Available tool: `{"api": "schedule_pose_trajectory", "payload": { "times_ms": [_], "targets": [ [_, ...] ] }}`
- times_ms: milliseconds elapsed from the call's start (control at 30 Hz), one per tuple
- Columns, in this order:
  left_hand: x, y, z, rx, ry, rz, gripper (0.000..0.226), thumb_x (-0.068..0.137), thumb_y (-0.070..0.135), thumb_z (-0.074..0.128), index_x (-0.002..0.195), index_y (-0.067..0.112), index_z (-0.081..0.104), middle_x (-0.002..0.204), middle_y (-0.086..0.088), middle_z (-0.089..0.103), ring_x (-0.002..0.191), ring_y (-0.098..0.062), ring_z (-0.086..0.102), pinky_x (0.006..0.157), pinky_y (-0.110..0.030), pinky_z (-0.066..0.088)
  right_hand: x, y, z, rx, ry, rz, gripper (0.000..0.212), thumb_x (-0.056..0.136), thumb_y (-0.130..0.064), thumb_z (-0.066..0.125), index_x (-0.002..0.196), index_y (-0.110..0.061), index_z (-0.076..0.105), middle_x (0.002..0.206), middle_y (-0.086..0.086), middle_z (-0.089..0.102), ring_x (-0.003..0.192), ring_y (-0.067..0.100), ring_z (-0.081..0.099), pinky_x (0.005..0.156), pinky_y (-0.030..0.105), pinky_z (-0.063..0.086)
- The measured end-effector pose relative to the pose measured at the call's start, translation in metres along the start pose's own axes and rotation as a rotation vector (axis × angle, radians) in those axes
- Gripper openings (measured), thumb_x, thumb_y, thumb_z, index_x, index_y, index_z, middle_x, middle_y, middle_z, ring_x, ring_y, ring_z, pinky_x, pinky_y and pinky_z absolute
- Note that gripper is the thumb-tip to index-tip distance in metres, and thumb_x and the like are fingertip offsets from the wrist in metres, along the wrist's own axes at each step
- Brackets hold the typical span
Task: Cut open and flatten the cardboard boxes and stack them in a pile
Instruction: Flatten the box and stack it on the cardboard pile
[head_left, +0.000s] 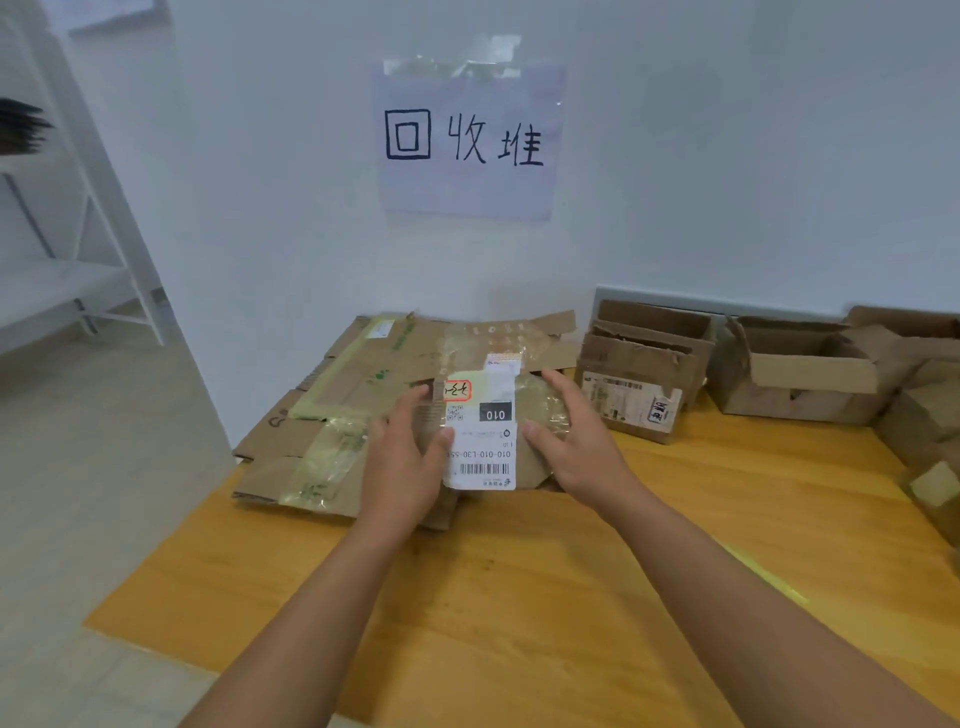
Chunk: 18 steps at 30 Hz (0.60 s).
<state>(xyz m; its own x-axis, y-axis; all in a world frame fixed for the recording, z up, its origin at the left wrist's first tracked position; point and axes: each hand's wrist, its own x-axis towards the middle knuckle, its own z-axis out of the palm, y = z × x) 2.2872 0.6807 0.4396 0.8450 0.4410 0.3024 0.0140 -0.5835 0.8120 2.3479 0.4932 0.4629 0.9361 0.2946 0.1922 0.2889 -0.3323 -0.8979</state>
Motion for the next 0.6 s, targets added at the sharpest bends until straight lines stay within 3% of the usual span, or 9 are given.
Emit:
{"api": "schedule_pose_trajectory", "payload": {
  "times_ms": [100,200,267,333,467,533,600],
  "targets": [
    [0.029,-0.018,-0.020,0.095,0.038,-0.015,0.049,0.097,0.032,0.058,0.142,0.034,0.040,0.134,-0.001,0.038,0.093,-0.008,0.049,0.074,-0.022,0.039,0.033,0.000,0.036,-0.019,-0.037,0.001,0.064,0.096,-0.022,0.063,0.146,-0.044,0.030,0.140,-0.003,0.043,0.115,0.027,0.058,0.069,0.047,0.062],
    [0.068,-0.031,-0.037,0.172,0.079,-0.016,0.049,0.097,0.034,0.057,0.143,0.032,0.039,0.136,-0.001,0.036,0.098,-0.016,0.055,0.073,-0.030,0.046,0.070,-0.007,0.067,-0.060,-0.017,-0.037,0.067,0.095,-0.023,0.064,0.150,-0.037,0.029,0.146,-0.001,0.044,0.127,0.026,0.053,0.095,0.049,0.055],
    [0.095,-0.035,-0.044,0.230,0.090,-0.001,0.050,0.096,0.034,0.057,0.143,0.029,0.039,0.136,-0.003,0.034,0.100,-0.020,0.056,0.077,-0.033,0.046,0.095,-0.012,0.082,-0.128,0.010,-0.052,0.069,0.096,-0.023,0.064,0.154,-0.027,0.028,0.152,0.001,0.039,0.138,0.021,0.041,0.111,0.034,0.037],
    [0.123,-0.038,-0.047,0.330,0.106,0.037,0.048,0.096,0.031,0.057,0.141,0.025,0.042,0.138,-0.007,0.034,0.107,-0.026,0.055,0.084,-0.037,0.048,0.117,-0.017,0.094,-0.159,0.010,-0.027,0.069,0.096,-0.024,0.063,0.155,-0.021,0.026,0.153,0.002,0.036,0.141,0.019,0.035,0.107,0.025,0.028],
    [0.164,-0.050,-0.036,0.584,0.050,0.099,0.046,0.095,0.028,0.056,0.140,0.024,0.046,0.147,-0.018,0.034,0.129,-0.037,0.039,0.103,-0.046,0.036,0.151,-0.013,0.112,-0.209,0.008,0.033,0.065,0.095,-0.025,0.064,0.151,-0.022,0.031,0.149,0.005,0.037,0.138,0.023,0.036,0.102,0.029,0.032],
    [0.170,-0.064,-0.022,0.707,-0.050,0.080,0.049,0.098,0.033,0.049,0.147,0.031,0.039,0.157,-0.018,0.021,0.139,-0.038,0.025,0.111,-0.047,0.026,0.159,-0.005,0.117,-0.288,-0.006,0.055,0.061,0.096,-0.027,0.063,0.149,-0.021,0.033,0.149,0.004,0.035,0.135,0.023,0.038,0.095,0.026,0.032],
    [0.171,-0.080,-0.006,0.751,-0.160,0.089,0.048,0.102,0.035,0.038,0.150,0.036,0.032,0.164,-0.011,0.008,0.148,-0.035,0.008,0.119,-0.046,0.013,0.162,0.005,0.121,-0.469,-0.037,0.084,0.063,0.096,-0.036,0.060,0.151,-0.021,0.031,0.152,0.004,0.031,0.136,0.026,0.035,0.100,0.032,0.035]
  ]
}}
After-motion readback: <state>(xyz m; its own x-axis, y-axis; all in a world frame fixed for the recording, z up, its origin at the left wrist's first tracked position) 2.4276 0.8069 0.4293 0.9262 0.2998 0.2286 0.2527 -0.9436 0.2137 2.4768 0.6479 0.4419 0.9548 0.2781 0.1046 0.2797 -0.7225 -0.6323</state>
